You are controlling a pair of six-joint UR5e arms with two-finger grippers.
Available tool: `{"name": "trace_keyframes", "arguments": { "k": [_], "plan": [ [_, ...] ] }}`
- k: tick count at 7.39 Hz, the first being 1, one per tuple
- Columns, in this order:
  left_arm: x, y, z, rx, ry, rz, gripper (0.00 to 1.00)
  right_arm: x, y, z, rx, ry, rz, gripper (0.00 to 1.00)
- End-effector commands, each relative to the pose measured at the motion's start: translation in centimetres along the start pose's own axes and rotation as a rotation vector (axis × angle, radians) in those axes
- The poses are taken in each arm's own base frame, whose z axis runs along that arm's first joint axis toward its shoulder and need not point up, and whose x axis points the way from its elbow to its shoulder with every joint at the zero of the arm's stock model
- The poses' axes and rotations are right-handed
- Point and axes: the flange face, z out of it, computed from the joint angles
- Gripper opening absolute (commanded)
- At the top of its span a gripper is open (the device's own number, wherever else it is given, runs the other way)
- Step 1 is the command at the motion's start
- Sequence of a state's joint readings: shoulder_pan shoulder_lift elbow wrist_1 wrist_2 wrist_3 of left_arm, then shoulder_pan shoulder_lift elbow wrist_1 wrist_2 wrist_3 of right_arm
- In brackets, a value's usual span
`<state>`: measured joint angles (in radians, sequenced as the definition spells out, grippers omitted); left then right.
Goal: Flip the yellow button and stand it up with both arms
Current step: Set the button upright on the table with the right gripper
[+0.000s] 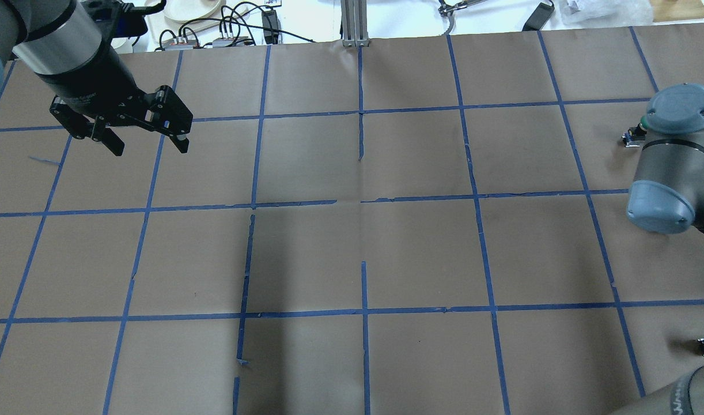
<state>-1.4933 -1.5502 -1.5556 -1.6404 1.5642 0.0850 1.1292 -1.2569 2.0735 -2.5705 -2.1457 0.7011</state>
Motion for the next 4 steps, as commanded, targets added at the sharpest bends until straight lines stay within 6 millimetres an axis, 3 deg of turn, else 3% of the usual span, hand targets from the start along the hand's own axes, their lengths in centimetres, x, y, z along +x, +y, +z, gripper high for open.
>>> {"name": "trace_keyframes", "arguments": {
  "k": [1,2,3,4],
  "plan": [
    [-0.16,-0.08,-0.21,0.004,-0.005,0.002,1.00,0.49,1.20,0.53,-0.019,0.006,-0.012,0.34],
    [-0.18,-0.08,-0.21,0.004,-0.007,0.002,1.00,0.56,1.30,0.54,-0.019,0.006,-0.012,0.34],
    [-0.18,-0.08,-0.21,0.004,-0.007,0.002,1.00,0.64,1.33,0.59,-0.016,0.014,-0.017,0.49],
    [-0.19,-0.02,-0.28,0.005,-0.009,0.002,1.00,0.69,1.47,0.68,-0.019,0.016,-0.021,0.76]
  ]
}}
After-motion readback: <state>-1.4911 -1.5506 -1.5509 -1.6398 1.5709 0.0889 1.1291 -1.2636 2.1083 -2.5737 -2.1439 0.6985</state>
